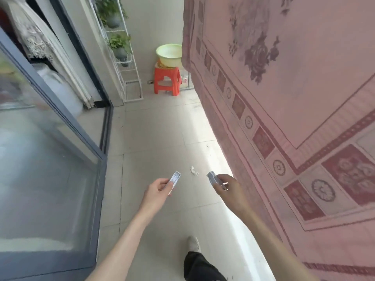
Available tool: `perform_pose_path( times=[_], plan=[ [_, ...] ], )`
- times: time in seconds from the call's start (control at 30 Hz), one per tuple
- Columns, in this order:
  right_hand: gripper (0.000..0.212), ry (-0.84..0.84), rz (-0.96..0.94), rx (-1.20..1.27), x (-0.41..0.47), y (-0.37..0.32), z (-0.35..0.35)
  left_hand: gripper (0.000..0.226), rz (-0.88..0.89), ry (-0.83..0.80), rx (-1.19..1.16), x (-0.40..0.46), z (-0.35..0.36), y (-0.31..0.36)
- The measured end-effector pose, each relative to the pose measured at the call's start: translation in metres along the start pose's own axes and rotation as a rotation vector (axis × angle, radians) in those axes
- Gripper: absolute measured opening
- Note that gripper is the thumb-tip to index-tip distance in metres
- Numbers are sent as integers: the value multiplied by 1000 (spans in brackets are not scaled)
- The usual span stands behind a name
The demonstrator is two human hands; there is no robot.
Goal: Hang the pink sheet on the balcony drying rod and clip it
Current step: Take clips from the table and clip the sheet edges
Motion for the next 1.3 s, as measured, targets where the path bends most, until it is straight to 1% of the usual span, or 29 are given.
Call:
perform_pose_path(
  times=[0.1, 0.17, 0.27, 0.37, 0.43, 0.5, 0.57, 0.63, 0.7, 0.77, 0.87, 0.93, 1.03, 1.2, 1.23, 1.3],
  plan=[
    [30, -22, 9, 58, 71, -35, -2, 5, -53, 41, -67, 47, -14, 19],
    [35, -67, -15, 54, 115, -63, 0, 7, -67, 78, -103, 81, -28, 37],
    [36, -129, -53, 23, 180, -108, 12, 11, -85, 136, -168, 135, -56, 66],
    [30, -156, -66, 46, 246, -147, 30, 15, -97, 164, -212, 198, -82, 91],
    [31, -161, -68, 56, 291, -170, 40, 18, -106, 180, -237, 244, -97, 105],
    [32, -149, -76, 66, 341, -192, 50, 21, -109, 179, -263, 295, -112, 120],
    [32, -134, -85, 34, 393, -215, 56, 19, -102, 148, -274, 349, -126, 137],
    [39, -121, -83, 21, 445, -240, 61, 17, -68, 108, -265, 406, -143, 164],
    [42, -130, -77, 34, 491, -266, 69, 16, -35, 114, -275, 457, -164, 195],
    [42, -151, -79, 39, 532, -289, 75, 14, -6, 139, -282, 502, -182, 226],
    [42, -179, -64, 63, 587, -316, 78, 9, 19, 93, -286, 556, -190, 267],
    [39, -189, -21, 109, 630, -329, 80, 8, -11, 55, -269, 596, -190, 284],
    [34, -181, -2, 171, 701, -348, 80, 4, -51, 54, -258, 665, -191, 303],
    [37, -188, 10, 230, 842, -384, 74, 6, -57, 58, -236, 795, -193, 358],
    [35, -205, 16, 249, 867, -394, 72, 6, -53, 64, -245, 820, -193, 373],
    [24, -237, 20, 259, 915, -416, 62, 9, -33, 60, -251, 865, -192, 408]
  ],
)
Point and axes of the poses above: each hand's wrist, its own x-axis towards the middle knuckle, its own z-axis out of the palm, y = z × x, the point moved 5 cm from there along x, towards the middle knuckle, and after that the axes turned 6 degrees about -x, right-handed, at the moved point
